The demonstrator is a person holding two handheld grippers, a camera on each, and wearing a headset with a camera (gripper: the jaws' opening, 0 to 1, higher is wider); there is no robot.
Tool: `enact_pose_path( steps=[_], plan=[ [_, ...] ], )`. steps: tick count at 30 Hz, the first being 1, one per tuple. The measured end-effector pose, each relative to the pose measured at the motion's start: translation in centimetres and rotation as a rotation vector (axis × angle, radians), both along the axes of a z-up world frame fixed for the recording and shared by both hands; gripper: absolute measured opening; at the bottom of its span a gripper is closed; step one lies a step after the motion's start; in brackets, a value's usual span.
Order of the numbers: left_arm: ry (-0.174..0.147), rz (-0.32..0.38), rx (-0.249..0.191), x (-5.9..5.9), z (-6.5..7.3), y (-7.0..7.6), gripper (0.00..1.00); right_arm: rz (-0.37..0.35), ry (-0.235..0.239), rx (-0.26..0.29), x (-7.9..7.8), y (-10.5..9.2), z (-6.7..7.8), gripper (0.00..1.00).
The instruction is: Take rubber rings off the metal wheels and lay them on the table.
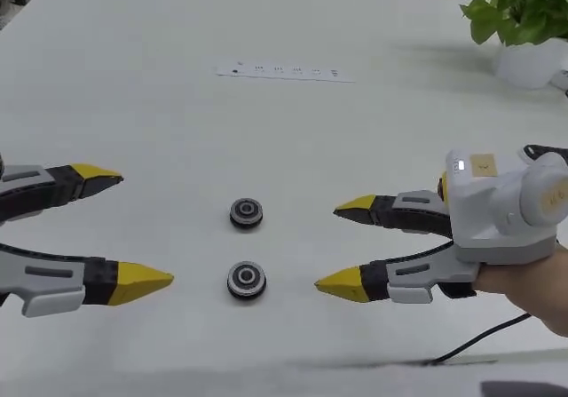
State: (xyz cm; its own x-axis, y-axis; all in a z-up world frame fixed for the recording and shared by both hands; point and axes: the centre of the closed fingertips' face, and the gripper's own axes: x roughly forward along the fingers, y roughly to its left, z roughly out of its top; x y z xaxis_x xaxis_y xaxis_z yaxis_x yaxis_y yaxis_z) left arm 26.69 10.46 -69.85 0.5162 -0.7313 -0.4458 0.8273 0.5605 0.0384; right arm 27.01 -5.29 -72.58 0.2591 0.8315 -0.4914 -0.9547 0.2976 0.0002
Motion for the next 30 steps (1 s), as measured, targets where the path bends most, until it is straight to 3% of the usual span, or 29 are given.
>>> enact_pose_path(
  steps=[6, 30],
  plan=[
    [-0.002, 0.0, 0.005, 0.14, 0.11, 0.07, 0.79, 0.006, 0.007, 0.003, 0.15, 0.14, 0.15, 0.52],
    [-0.004, -0.019, 0.024, 0.29, 0.28, -0.09, 0.78, 0.018, 0.01, -0.003, 0.19, 0.72, 0.35, 0.53]
  ],
)
